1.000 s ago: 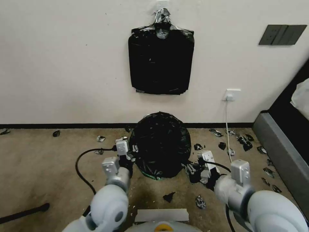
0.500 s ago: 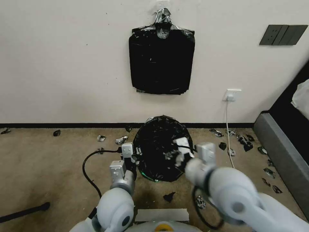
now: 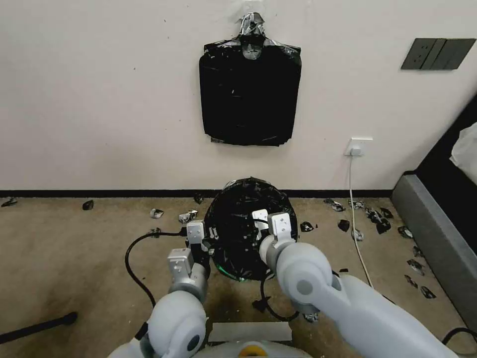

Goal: Place a trash bag onto the trash bin.

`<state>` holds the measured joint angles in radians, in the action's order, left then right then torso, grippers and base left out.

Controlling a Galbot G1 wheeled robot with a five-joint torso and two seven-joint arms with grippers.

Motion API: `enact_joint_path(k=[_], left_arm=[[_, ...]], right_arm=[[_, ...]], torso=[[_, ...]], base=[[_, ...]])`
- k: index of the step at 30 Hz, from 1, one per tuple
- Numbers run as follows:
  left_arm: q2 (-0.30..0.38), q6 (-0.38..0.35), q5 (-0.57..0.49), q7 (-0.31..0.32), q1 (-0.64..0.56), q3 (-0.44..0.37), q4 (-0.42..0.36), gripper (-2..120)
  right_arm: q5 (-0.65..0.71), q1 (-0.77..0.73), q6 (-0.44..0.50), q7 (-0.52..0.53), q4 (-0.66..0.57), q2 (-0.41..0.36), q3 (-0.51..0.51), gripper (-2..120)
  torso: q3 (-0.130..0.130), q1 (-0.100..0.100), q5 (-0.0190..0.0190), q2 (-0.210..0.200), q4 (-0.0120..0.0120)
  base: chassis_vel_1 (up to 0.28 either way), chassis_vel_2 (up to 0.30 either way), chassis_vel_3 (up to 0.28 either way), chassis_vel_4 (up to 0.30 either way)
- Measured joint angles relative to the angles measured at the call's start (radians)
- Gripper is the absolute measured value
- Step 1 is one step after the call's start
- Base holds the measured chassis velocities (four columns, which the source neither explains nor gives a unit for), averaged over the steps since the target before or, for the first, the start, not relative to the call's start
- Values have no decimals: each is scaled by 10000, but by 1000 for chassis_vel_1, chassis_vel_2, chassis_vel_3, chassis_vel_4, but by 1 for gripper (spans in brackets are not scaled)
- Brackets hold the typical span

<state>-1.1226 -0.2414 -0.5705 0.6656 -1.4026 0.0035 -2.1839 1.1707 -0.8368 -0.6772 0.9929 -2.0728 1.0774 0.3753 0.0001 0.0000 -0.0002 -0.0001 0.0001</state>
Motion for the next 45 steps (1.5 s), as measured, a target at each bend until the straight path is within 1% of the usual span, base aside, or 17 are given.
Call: enact_joint_path(k=[4,9,20,33,45], left_arm=[[-2,-9,-23,-1,-44,-18,-66,3],[-6,-18,-47,-2,-61,-23,-117,3],[-151,-24,-50,-4,-293,-7,-186,3],[-306,-24,-116,6,-538,17,-406,3],[-265,-41,-242,38,-595,-7,-608,3]], right_arm=[[-354,96,-11,41,443,180,125,0],[-422,219,-29,99,894,370,237,0],[-577,436,-73,150,1473,660,520,0],[-616,439,-99,173,2041,807,495,0],[-593,358,-34,131,2423,897,234,0]], torso=[[-1,0,1,-1,0],[0,0,2,0,-1],[-1,0,2,0,0],[-1,0,2,1,0],[-1,0,3,1,-1]], base=[[0,0,0,0],[0,0,0,0],[0,0,0,0],[0,0,0,0],[0,0,0,0]])
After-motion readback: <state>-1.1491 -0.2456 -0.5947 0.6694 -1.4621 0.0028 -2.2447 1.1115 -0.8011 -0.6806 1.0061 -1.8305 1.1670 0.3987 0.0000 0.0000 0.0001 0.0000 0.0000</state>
